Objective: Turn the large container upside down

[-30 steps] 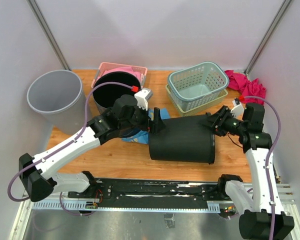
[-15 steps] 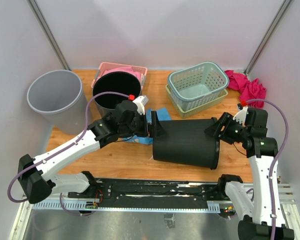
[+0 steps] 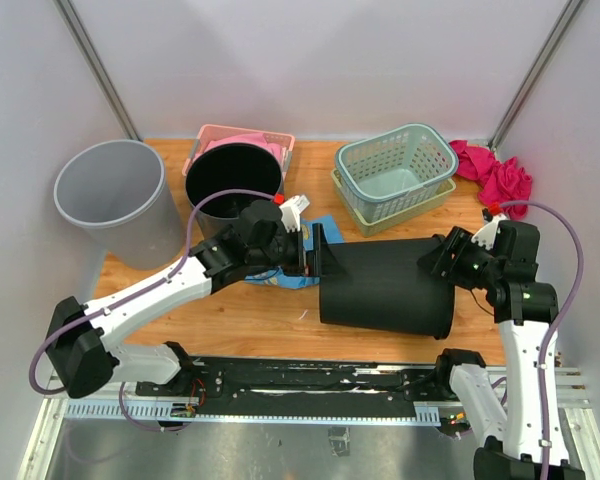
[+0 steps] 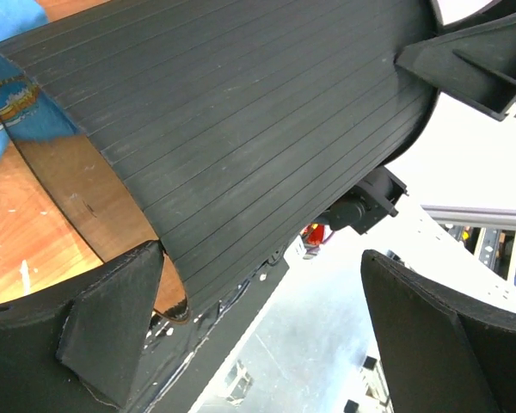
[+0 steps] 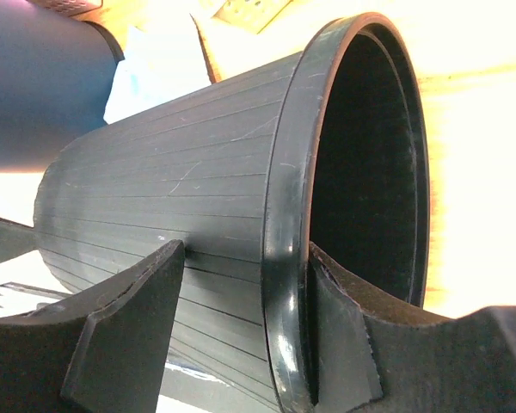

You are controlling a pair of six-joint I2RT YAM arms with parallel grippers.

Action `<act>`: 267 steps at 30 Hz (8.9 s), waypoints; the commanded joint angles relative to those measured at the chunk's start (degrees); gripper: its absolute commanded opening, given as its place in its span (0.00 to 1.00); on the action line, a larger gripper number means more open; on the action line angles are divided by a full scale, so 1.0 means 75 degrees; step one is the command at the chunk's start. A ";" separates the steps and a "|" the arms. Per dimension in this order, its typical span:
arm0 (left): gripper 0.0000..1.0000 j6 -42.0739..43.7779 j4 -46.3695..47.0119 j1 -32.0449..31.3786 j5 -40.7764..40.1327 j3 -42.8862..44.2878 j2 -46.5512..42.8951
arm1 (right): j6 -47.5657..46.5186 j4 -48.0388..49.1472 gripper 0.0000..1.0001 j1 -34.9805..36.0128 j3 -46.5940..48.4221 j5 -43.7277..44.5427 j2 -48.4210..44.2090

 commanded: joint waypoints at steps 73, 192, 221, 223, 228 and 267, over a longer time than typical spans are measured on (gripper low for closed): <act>0.99 0.2269 -0.1718 -0.0733 -0.0628 0.3784 0.0624 | 0.0861 -0.0016 0.73 0.0011 -0.0847 -0.2460 -0.1087; 0.98 0.0038 0.2305 -0.0816 0.1499 0.2171 0.0396 | 0.2729 -0.0049 0.53 0.0881 -0.4144 0.1218 -0.3718; 0.99 0.0926 0.1066 -0.1138 0.0427 0.3743 0.3076 | 0.0859 -0.0779 0.71 0.0882 0.2976 0.3450 -0.1434; 0.99 0.0867 0.1314 -0.1261 0.0706 0.4452 0.3905 | 0.0507 -0.1000 0.72 0.0882 0.3324 0.3840 -0.1385; 0.99 0.0812 0.2221 -0.1441 0.0976 0.5798 0.5699 | -0.0251 -0.1357 0.72 0.0884 0.4066 0.4552 -0.1291; 0.99 0.2553 -0.1735 0.0083 -0.3441 0.3122 -0.0161 | -0.1216 -0.1070 0.85 0.4921 0.2215 0.7274 0.2199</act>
